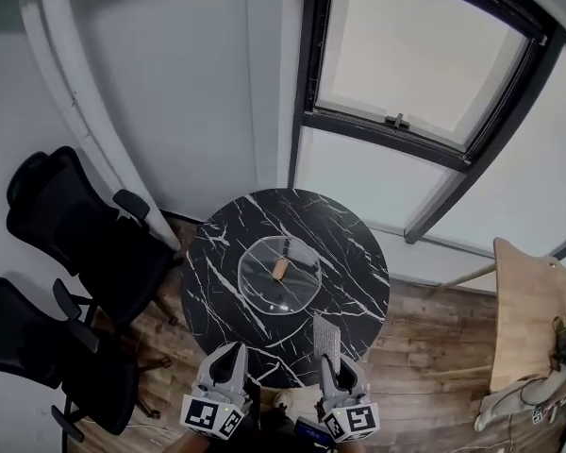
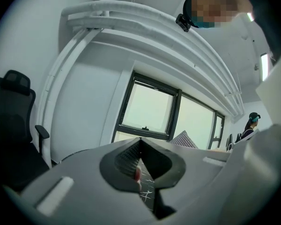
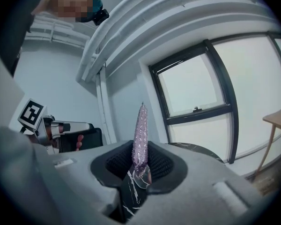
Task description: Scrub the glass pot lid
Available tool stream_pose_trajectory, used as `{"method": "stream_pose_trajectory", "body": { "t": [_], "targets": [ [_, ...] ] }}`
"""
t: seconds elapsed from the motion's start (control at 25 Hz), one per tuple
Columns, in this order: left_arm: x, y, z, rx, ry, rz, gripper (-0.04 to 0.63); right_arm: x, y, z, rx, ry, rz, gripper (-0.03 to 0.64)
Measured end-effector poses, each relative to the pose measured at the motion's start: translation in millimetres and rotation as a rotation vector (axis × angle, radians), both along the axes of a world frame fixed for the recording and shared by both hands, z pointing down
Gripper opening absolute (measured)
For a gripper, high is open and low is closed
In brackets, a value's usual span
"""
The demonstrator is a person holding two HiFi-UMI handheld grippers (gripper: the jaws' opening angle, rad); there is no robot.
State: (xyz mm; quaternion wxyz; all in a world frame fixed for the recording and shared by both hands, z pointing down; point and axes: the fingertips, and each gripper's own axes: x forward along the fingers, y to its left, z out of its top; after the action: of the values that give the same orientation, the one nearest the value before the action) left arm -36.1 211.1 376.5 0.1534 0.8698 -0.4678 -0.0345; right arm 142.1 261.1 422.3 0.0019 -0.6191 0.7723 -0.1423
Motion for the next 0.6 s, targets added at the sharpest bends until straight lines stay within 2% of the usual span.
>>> {"method": "stream_pose_trajectory", "body": {
  "t": [0.6],
  "targets": [
    [-2,-144,49,-0.05,0.001,0.148,0.002,-28,-124,25,-0.058,0.123,-0.002,0.08]
  ]
}}
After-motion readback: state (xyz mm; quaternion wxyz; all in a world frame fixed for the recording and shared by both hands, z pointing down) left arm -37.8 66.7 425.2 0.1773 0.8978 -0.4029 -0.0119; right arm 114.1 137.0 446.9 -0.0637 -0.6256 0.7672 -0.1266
